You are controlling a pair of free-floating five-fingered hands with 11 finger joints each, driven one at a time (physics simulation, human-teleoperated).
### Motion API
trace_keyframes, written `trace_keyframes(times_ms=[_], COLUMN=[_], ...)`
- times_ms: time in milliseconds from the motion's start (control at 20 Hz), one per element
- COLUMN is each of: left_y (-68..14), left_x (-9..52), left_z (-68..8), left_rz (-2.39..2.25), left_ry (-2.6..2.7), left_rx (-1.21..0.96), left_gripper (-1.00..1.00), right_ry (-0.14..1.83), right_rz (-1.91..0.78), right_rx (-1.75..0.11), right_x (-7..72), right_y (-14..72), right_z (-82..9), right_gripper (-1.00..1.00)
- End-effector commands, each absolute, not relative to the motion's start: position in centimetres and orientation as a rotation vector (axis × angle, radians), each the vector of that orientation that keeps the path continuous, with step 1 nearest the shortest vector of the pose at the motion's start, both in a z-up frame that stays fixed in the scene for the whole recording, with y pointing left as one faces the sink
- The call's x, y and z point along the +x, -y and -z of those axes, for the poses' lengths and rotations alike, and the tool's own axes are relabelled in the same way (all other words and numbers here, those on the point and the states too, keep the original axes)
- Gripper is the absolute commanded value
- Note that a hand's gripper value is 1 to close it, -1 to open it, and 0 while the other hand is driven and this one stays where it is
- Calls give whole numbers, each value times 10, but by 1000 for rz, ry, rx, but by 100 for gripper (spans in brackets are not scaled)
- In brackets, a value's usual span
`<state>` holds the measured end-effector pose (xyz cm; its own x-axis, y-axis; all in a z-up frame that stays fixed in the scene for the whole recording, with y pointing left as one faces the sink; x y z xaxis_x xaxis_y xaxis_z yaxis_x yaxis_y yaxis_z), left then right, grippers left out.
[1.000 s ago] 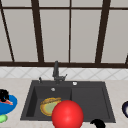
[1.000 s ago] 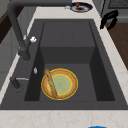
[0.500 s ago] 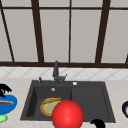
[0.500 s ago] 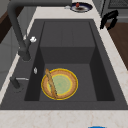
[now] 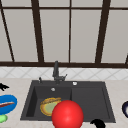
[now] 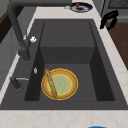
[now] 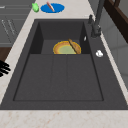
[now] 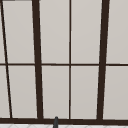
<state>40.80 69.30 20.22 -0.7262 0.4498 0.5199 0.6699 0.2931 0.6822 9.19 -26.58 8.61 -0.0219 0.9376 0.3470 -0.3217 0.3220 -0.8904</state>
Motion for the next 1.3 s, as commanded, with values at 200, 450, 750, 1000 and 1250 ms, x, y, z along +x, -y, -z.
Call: trace_keyframes(times_ms=[200,450,750,1000,1250], left_y=[-704,-701,-700,-698,-696], left_x=[359,323,284,262,231], left_z=[-197,-180,-164,-161,-161], left_rz=[1391,1397,1376,1392,1408], left_ry=[2338,2335,2315,2317,2311], left_rx=[-982,-987,-984,-951,-968], left_gripper=[-100,-100,-100,-100,-100], right_ry=[1172,1172,1172,1172,1172], right_rz=[-1141,-1141,-1141,-1141,-1141], right_rx=[-688,-688,-688,-688,-688], right_x=[92,92,92,92,92], right_y=[266,266,266,266,266], right_z=[-86,-86,-86,-86,-86], right_gripper=[0,0,0,0,0])
